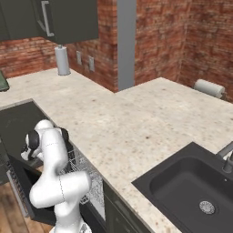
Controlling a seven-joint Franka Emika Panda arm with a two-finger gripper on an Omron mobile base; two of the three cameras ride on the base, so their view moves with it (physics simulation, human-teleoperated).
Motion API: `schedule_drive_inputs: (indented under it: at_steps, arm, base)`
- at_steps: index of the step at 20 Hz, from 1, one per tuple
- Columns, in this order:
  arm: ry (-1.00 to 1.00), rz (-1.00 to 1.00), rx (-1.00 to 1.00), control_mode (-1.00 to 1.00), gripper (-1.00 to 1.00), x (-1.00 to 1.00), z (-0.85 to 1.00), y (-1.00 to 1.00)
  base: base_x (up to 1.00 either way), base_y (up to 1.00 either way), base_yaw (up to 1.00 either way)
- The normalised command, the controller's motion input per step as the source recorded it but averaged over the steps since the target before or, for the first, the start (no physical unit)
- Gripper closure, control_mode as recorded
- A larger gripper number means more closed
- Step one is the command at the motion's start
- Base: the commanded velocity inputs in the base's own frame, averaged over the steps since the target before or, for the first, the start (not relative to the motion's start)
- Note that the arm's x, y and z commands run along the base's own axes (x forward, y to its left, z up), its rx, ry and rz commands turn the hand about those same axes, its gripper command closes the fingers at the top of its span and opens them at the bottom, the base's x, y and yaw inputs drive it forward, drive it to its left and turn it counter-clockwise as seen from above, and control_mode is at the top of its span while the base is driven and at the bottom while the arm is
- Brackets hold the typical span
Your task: Open the dishwasher door and pull out the top rack.
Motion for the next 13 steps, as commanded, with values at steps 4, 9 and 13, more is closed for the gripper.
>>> schedule_drive_inputs:
  at_steps: [4,9,13]
  arm:
    - [0.54,0.15,0.50,-1.00,-1.00,-1.00,-0.32,0.05]
    - [0.31,0.12,0.46,-1.00,-1.00,-0.75,-0.06,0.00]
    - [0.00,0.03,0.30,-1.00,-1.00,-0.23,0.51,0.00]
  base:
    - [0.00,0.00,0.00]
    - [0.00,0.00,0.00]
    - [0.00,0.00,0.00]
